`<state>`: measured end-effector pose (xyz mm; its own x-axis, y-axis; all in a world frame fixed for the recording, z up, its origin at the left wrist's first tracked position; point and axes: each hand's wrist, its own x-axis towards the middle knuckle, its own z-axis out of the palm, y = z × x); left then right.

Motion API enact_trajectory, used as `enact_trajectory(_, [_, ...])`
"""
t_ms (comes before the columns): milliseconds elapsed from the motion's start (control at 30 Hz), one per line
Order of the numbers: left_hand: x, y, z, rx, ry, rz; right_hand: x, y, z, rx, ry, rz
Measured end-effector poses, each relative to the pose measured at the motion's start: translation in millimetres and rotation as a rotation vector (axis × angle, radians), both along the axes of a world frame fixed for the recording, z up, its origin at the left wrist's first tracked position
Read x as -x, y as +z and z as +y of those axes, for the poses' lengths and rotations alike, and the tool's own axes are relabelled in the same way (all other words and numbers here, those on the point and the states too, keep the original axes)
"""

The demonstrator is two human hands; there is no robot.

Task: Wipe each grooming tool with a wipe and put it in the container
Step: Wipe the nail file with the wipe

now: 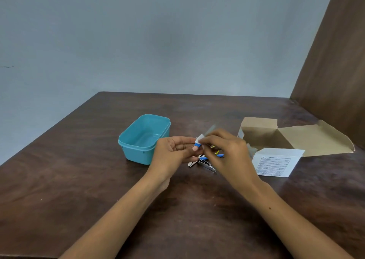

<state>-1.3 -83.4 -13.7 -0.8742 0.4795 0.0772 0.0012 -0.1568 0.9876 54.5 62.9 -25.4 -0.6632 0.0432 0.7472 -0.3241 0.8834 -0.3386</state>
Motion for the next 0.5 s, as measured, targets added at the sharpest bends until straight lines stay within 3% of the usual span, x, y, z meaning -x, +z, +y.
enact_trajectory(500, [-1.6, 0.5, -3.5, 0.018, 0.002, 0.005, 0.0, -1.0, 0.3, -0.026, 0.009, -0.022])
